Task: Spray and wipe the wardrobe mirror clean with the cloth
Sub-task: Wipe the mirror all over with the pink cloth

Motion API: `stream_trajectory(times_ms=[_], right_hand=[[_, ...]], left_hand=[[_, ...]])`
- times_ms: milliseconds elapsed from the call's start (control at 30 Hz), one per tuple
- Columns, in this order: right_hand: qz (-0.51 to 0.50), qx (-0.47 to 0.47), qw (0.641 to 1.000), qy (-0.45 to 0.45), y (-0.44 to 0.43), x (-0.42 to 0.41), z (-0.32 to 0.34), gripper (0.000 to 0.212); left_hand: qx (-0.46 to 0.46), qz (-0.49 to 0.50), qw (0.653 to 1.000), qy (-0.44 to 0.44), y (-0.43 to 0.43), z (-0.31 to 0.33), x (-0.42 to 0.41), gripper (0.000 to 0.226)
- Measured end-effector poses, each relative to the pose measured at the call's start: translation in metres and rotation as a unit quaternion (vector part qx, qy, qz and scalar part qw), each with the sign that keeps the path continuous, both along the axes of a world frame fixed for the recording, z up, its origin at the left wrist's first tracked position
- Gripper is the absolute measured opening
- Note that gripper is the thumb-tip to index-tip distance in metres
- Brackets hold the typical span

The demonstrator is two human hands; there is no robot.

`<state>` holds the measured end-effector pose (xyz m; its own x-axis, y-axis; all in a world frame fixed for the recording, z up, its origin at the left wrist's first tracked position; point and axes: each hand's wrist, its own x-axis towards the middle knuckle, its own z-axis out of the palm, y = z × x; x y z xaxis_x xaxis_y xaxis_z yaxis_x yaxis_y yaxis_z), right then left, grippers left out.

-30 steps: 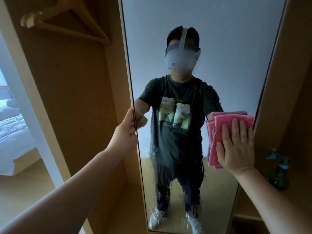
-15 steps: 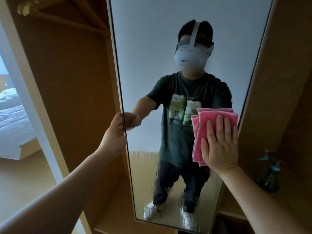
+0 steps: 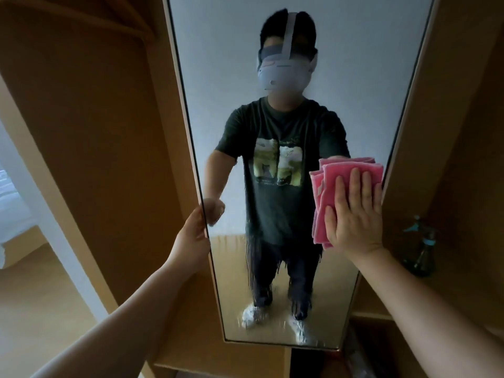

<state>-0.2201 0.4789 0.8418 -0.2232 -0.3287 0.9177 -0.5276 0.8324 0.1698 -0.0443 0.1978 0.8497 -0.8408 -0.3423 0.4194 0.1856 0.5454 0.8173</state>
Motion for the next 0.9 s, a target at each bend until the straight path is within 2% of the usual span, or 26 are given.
stream_trajectory(times_ms=[100, 200, 267, 367, 633, 900], right_hand=[[-0.025, -0.002, 1.0, -0.012, -0.002, 0.003, 0.0, 0.065], [-0.039, -0.005, 0.999, -0.003, -0.005, 0.004, 0.0, 0.064], [-0.035, -0.012, 0.999, 0.004, -0.005, 0.004, -0.001, 0.062], [-0.029, -0.024, 0.999, 0.022, -0.006, 0.0, -0.002, 0.062], [-0.02, -0.053, 0.995, 0.077, -0.011, -0.013, -0.004, 0.062], [-0.029, -0.048, 0.994, 0.091, -0.011, -0.012, 0.0, 0.062]], left_hand=[[0.031, -0.014, 0.999, 0.004, -0.007, -0.003, 0.0, 0.06], [0.065, -0.011, 0.997, 0.025, -0.013, -0.014, -0.004, 0.048], [0.084, -0.015, 0.995, 0.043, -0.012, -0.023, -0.006, 0.053], [0.118, -0.007, 0.991, 0.071, -0.01, -0.039, -0.007, 0.049], [0.08, 0.028, 0.988, 0.131, -0.008, -0.08, -0.017, 0.046], [0.068, 0.015, 0.977, 0.203, -0.012, -0.108, -0.03, 0.047]])
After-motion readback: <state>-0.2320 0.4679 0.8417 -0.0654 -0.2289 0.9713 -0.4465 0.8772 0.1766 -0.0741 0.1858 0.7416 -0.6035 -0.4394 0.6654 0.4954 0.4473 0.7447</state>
